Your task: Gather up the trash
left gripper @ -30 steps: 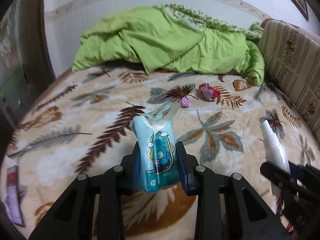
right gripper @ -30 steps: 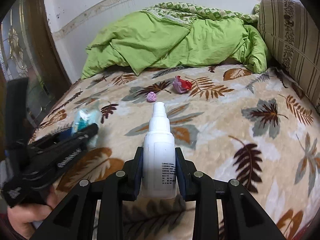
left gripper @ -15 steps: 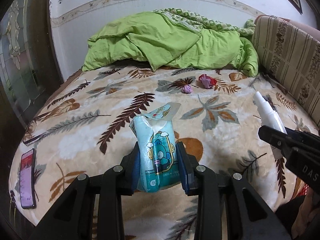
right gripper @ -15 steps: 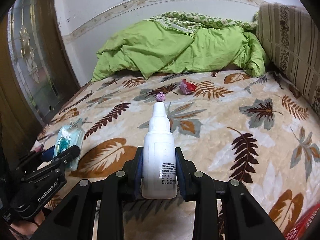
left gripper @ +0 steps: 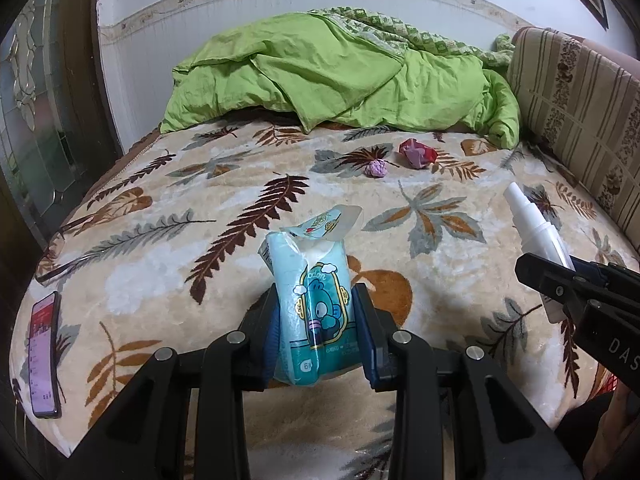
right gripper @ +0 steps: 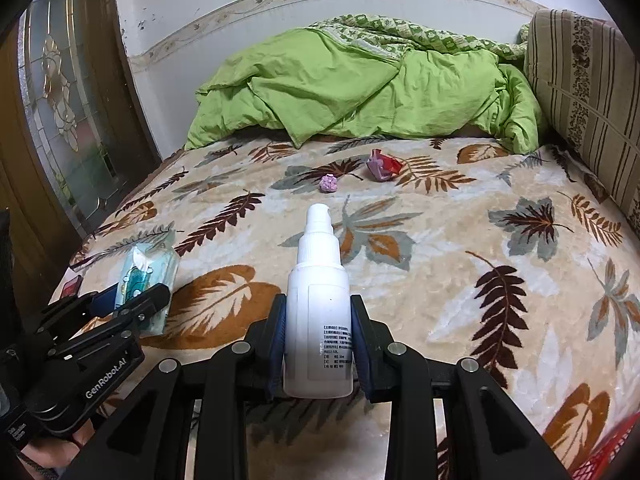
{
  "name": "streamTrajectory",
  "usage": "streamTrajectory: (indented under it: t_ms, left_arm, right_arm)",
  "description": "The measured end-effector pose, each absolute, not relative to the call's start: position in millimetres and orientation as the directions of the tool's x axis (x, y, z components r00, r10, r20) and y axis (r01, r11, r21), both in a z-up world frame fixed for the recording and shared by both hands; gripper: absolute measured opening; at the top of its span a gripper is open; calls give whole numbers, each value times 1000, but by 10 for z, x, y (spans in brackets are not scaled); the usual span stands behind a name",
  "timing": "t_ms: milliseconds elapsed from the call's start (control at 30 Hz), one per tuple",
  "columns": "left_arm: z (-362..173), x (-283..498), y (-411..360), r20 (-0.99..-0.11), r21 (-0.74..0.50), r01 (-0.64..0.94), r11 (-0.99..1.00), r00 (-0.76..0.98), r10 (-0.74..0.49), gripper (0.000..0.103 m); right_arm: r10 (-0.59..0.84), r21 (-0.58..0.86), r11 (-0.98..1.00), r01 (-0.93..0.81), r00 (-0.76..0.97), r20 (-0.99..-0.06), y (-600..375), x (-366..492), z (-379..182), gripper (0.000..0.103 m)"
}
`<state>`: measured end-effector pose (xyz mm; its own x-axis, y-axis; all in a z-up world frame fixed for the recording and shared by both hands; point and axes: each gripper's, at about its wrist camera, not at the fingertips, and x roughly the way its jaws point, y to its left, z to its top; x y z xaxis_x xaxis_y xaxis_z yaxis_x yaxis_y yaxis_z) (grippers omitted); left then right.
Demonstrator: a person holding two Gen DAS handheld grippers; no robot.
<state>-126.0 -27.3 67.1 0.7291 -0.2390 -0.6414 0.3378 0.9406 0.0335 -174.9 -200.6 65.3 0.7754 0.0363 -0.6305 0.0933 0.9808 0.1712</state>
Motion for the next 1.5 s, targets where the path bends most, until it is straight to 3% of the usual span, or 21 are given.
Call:
streamTrajectory:
  t_ms: [433,700,1000,1267,1400,1500]
  left_arm:
    - [709,-1426,-431,-633,53,390,919,725,-271,32]
    - [986,-1826,-847,-610,-43,618,785,606,-510,33]
    - [1215,-2636,-1928,-635,-136,881,454,274,-722,33]
    - [1015,-3272,-2899,-714,-262,938,227,-29,-700,36]
    - [901,-3455,-3170,-738,-264,943,203,-62,-672,53]
    - [902,-3429,-3211,-739,-272,938,217,-59,-671,53]
  right_arm:
    - [79,262,959,110,783,-617,-2133,-1902,706,32]
    - [84,365,912,186,788,-610,-2523,-2621,876,32]
    - [-145,402,790,463,778,-611,-3471,-3960,1073,32]
    - [-303,420,636,647,710,-635,-4100,-4872,980,32]
    - [-307,425,609,670,693,-652,-4230,-5017,873,32]
    - [-298,439,592,676,689,-660,-4298,-5063,820,39]
